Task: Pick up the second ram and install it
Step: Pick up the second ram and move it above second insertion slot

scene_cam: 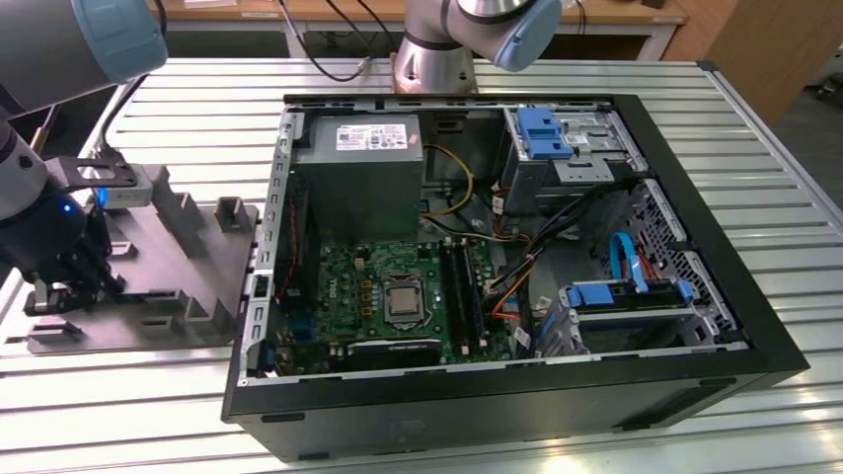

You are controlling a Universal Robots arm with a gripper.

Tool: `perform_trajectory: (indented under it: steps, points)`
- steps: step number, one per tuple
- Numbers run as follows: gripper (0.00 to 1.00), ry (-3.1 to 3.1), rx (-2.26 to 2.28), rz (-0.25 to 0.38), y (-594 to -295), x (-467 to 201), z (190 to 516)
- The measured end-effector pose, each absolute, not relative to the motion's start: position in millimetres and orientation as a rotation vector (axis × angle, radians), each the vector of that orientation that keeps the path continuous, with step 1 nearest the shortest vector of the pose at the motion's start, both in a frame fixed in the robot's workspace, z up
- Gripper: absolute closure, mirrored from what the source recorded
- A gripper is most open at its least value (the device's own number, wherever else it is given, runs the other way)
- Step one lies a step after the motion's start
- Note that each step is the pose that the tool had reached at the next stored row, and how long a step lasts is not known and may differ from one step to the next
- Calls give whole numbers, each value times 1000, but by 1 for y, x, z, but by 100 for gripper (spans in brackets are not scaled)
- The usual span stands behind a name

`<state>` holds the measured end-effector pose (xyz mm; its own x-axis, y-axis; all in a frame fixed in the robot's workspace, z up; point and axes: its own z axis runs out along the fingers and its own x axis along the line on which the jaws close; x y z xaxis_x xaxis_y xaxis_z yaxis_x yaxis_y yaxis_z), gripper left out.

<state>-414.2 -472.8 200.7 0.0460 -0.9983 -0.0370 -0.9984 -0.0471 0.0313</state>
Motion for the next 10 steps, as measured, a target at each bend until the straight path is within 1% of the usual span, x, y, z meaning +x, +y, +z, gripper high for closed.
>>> perform_trajectory:
  steps: [10]
  points:
    - [81, 2166, -2270, 76, -474, -414, 201]
